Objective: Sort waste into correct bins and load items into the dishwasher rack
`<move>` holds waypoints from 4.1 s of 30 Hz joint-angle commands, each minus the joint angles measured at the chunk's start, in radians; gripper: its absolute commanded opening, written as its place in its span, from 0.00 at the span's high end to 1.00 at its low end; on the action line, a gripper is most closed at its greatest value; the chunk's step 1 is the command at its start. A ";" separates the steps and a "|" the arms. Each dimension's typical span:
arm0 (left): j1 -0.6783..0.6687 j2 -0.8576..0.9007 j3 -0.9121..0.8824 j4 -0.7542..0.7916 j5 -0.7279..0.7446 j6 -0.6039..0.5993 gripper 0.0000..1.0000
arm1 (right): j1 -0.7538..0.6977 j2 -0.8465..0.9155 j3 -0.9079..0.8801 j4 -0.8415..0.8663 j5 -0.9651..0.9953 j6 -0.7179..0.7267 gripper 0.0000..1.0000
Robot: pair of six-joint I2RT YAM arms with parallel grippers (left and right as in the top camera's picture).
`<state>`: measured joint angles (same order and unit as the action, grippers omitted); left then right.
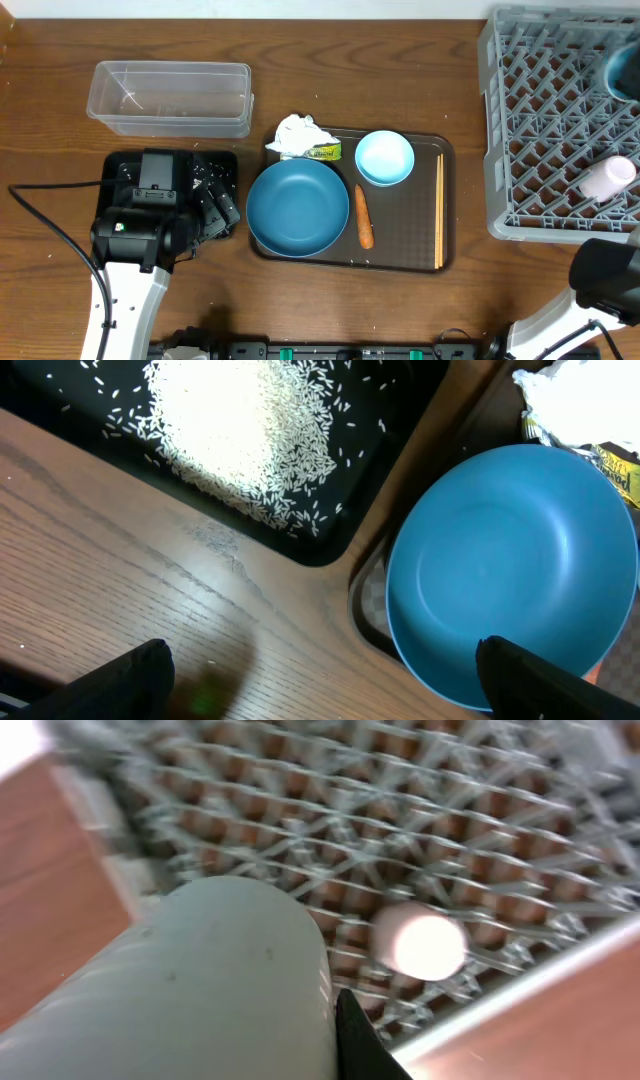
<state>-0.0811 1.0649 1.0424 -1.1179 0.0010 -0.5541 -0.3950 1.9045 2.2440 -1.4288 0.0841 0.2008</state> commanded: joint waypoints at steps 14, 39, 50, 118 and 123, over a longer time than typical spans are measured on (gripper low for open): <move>0.004 0.000 0.013 -0.001 -0.001 -0.009 0.00 | -0.014 0.083 -0.273 0.307 0.810 0.029 0.94; 0.004 0.000 0.013 -0.001 -0.001 -0.009 0.00 | 0.109 0.339 -0.283 0.579 0.951 -0.187 0.41; 0.004 0.000 0.013 -0.001 -0.001 -0.008 0.01 | 0.243 0.245 -0.033 0.388 0.257 -0.072 0.40; 0.004 0.000 0.013 -0.001 -0.001 -0.009 0.01 | -0.222 0.383 0.045 0.135 -0.335 -0.406 0.34; 0.004 0.000 0.013 -0.001 -0.001 -0.009 0.01 | -0.175 0.383 0.045 0.138 -0.252 -0.353 0.32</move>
<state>-0.0811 1.0649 1.0424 -1.1183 0.0013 -0.5541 -0.6003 2.2906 2.2890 -1.2892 -0.2340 -0.2043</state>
